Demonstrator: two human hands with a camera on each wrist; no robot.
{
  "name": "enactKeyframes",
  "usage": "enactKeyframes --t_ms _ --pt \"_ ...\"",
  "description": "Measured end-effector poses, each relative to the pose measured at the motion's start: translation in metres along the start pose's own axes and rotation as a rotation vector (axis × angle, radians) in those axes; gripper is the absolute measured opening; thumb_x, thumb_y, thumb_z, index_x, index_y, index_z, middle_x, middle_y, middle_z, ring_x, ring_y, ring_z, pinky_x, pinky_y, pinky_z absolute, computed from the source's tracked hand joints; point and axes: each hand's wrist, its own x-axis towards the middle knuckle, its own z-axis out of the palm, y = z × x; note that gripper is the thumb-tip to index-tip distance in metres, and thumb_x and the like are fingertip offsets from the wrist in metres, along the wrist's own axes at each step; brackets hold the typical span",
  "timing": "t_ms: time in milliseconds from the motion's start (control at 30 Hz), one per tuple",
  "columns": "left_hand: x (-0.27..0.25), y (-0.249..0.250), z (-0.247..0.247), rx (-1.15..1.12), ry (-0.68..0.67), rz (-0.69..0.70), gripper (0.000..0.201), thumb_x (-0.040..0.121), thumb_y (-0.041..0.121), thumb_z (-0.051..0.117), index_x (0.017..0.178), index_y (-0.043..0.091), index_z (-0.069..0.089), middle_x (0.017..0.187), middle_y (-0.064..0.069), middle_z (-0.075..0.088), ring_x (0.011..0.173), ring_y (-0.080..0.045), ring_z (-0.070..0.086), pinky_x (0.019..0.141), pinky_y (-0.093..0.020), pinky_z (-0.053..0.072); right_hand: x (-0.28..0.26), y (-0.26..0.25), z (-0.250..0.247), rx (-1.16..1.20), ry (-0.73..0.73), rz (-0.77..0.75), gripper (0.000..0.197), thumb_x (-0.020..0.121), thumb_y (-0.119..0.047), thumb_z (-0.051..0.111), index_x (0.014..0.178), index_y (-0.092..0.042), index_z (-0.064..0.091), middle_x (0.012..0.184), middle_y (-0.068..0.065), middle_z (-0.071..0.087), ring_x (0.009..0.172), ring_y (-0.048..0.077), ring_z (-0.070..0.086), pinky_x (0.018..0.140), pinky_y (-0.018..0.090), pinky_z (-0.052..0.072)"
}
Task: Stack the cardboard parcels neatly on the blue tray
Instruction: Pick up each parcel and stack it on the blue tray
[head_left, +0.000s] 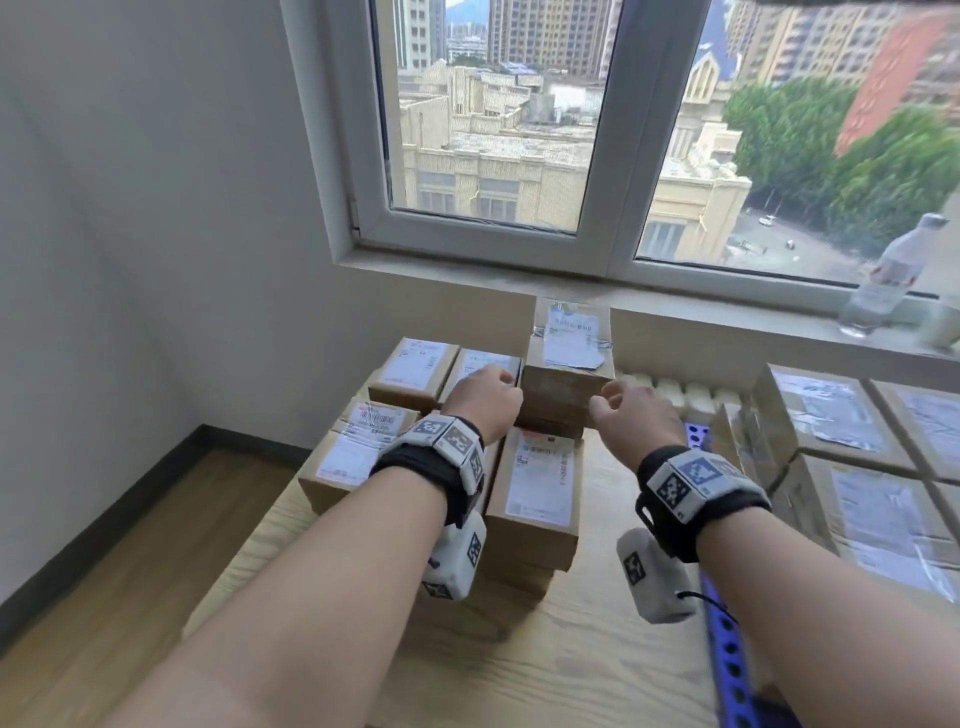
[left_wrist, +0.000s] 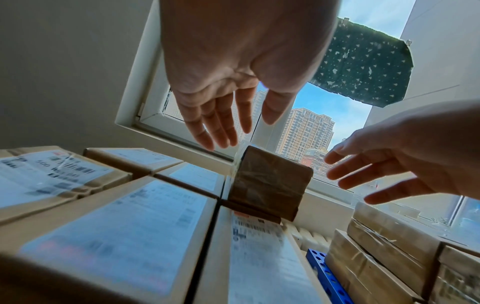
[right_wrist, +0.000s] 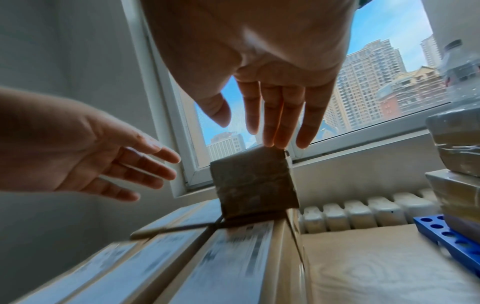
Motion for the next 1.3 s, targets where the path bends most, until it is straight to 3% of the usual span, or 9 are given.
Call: enactKeyframes --t_ms 267,400,500,600,733,833,967,1133,1300 --pt "0.088 0.023 0.005 -0.045 -0.044 -0.022 0.051 0.099 0.044 0.045 0.141 0.015 0.044 0.139 -0.006 0.053 0.125 -0.024 0.051 0.102 -0.032 0.04 0.086 0.006 -0.006 0.05 0.004 0.107 0.044 0.101 -0.045 0.04 0.132 -0.015 0.051 0.127 0.008 0.062 0.114 0.026 0.055 0.081 0.031 0.035" --pt "0.118 0.02 0.02 -0.077 -0.062 -0.051 0.055 0.1 0.044 0.043 0.145 0.013 0.039 0.145 -0.005 0.048 0.132 -0.023 0.046 0.107 -0.034 0.037 0.113 0.018 0.011 0.18 -0.07 0.18 0.061 0.1 -0.056 0.037 0.139 -0.01 0.047 0.137 0.011 0.056 0.125 0.03 0.051 0.097 0.037 0.04" --pt "0.131 0.015 0.029 -0.121 -0.086 -0.095 0.058 0.099 0.047 0.043 0.146 0.013 0.038 0.146 -0.005 0.047 0.133 -0.023 0.045 0.108 -0.034 0.036 0.123 0.026 0.027 0.321 -0.143 0.249 0.068 0.095 -0.065 0.036 0.136 -0.012 0.048 0.131 0.01 0.058 0.118 0.029 0.055 0.101 0.046 0.045" --pt "0.143 0.012 0.035 -0.159 -0.114 -0.126 0.06 0.099 0.05 0.043 0.146 0.013 0.039 0.146 -0.005 0.048 0.133 -0.025 0.045 0.108 -0.036 0.037 0.126 0.028 0.035 0.437 -0.219 0.29 0.077 0.087 -0.075 0.033 0.136 -0.017 0.048 0.129 0.008 0.058 0.112 0.027 0.057 0.096 0.052 0.05" --pt "0.148 0.009 0.041 -0.281 -0.13 -0.182 0.057 0.094 0.055 0.047 0.134 0.014 0.051 0.13 -0.005 0.06 0.117 -0.025 0.056 0.104 -0.042 0.044 0.129 0.026 0.038 0.565 -0.274 0.349 0.096 0.067 -0.083 0.038 0.135 -0.016 0.049 0.12 0.009 0.062 0.1 0.03 0.065 0.076 0.049 0.06" --pt "0.149 0.008 0.041 -0.344 -0.114 -0.195 0.056 0.09 0.056 0.05 0.127 0.015 0.056 0.118 -0.004 0.065 0.107 -0.025 0.062 0.099 -0.045 0.049 0.13 0.028 0.04 0.626 -0.294 0.358 0.109 0.052 -0.086 0.043 0.132 -0.013 0.053 0.117 0.012 0.066 0.098 0.033 0.067 0.075 0.048 0.059" --pt "0.145 0.01 0.037 -0.406 -0.087 -0.196 0.071 0.074 0.064 0.049 0.125 0.015 0.058 0.114 -0.003 0.067 0.105 -0.025 0.064 0.097 -0.046 0.051 0.128 0.024 0.037 0.644 -0.262 0.304 0.106 0.054 -0.086 0.044 0.13 -0.014 0.056 0.12 0.005 0.067 0.104 0.024 0.066 0.095 0.047 0.052" --pt "0.141 0.009 0.029 -0.44 -0.065 -0.157 0.08 0.062 0.069 0.051 0.121 0.016 0.061 0.111 -0.001 0.069 0.103 -0.024 0.066 0.095 -0.048 0.052 0.116 0.013 0.023 0.692 -0.216 0.282 0.078 0.069 -0.069 0.052 0.12 -0.012 0.061 0.11 0.005 0.071 0.098 0.023 0.069 0.096 0.045 0.052" --pt "0.116 0.021 0.008 -0.43 -0.092 -0.141 0.054 0.09 0.056 0.053 0.122 0.013 0.055 0.114 -0.005 0.064 0.105 -0.025 0.063 0.093 -0.044 0.054 0.099 0.007 0.012 0.746 -0.217 0.308 0.076 0.062 -0.063 0.061 0.118 -0.011 0.062 0.106 0.005 0.072 0.094 0.022 0.069 0.091 0.042 0.054"
